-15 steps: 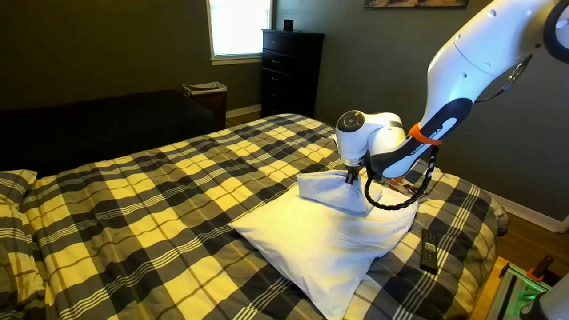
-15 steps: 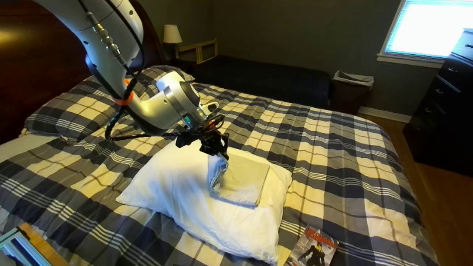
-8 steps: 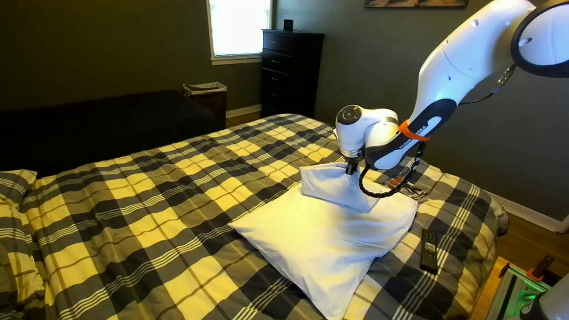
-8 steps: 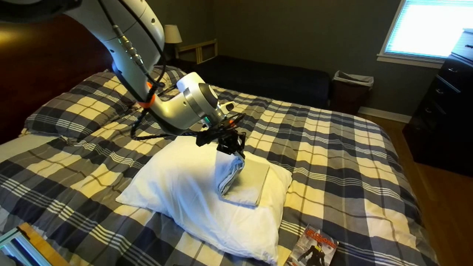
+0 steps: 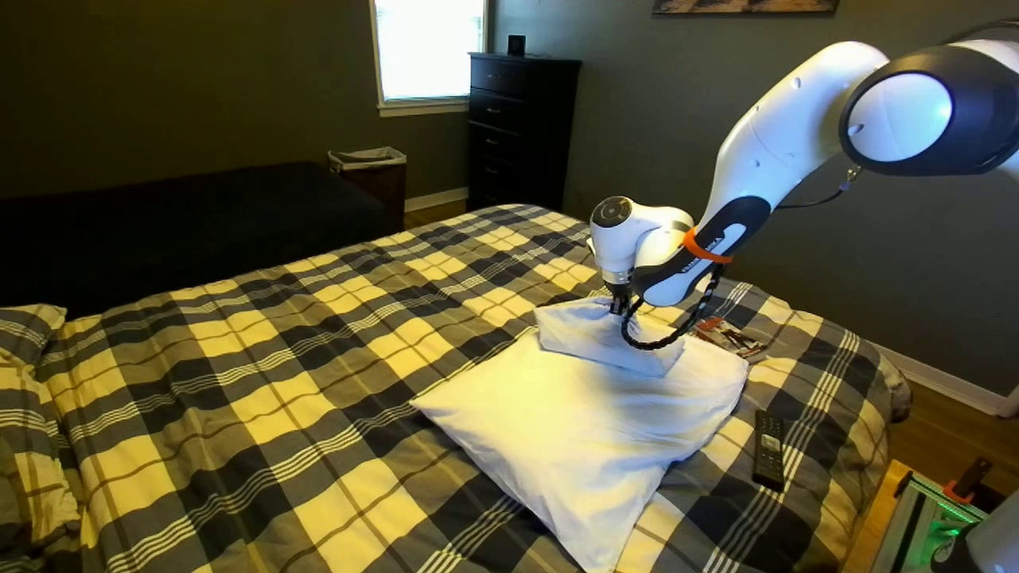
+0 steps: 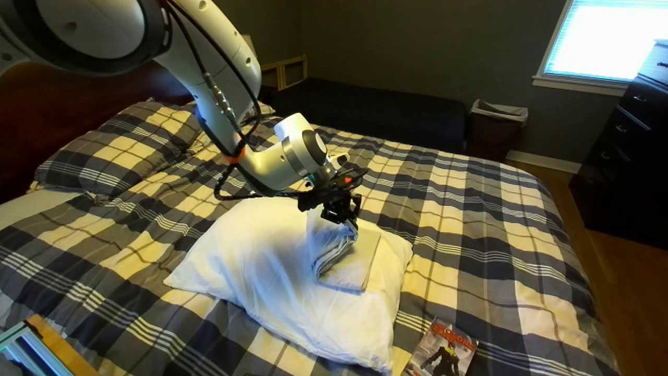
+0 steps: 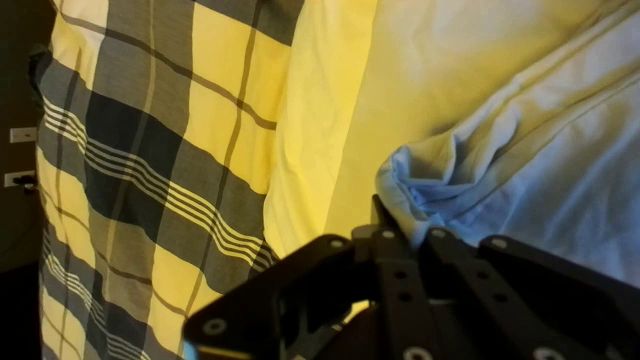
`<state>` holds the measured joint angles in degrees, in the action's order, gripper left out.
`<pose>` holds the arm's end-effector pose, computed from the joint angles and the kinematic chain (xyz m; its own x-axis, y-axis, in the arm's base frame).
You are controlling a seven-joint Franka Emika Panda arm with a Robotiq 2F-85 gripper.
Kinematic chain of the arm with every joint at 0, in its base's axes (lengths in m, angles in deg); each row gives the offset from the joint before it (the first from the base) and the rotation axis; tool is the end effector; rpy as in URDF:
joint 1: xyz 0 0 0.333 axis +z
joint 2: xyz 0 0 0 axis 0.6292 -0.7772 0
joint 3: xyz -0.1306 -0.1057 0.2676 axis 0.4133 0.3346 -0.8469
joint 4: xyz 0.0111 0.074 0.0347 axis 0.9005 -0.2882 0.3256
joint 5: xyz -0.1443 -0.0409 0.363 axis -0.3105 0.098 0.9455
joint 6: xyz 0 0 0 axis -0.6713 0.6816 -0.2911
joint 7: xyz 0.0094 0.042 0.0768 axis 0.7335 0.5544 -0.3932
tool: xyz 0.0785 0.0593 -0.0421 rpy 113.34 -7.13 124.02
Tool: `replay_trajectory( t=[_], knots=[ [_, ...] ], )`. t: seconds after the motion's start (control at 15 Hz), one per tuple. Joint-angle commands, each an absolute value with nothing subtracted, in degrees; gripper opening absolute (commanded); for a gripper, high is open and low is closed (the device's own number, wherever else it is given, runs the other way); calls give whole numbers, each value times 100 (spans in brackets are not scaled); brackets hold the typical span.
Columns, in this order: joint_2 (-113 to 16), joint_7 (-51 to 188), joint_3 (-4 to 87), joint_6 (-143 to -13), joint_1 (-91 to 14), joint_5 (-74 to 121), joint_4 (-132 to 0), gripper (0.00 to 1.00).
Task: Fold the white cloth twice
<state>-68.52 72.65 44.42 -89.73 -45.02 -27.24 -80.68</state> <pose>0.6263 -0.1252 0.1755 0.9125 0.3950 -0.1063 0.3858 -0.7445 0.5449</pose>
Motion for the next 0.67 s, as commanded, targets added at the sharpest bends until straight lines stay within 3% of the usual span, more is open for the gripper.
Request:
replay_trajectory(
  t=[0.0,0.6],
  knots=[
    [-7257,6887,4524,-8959,-4573,-2357,-7598,1],
    [-7826,6506,4685,-9071,-4639,-2027,-6881,1]
  ],
)
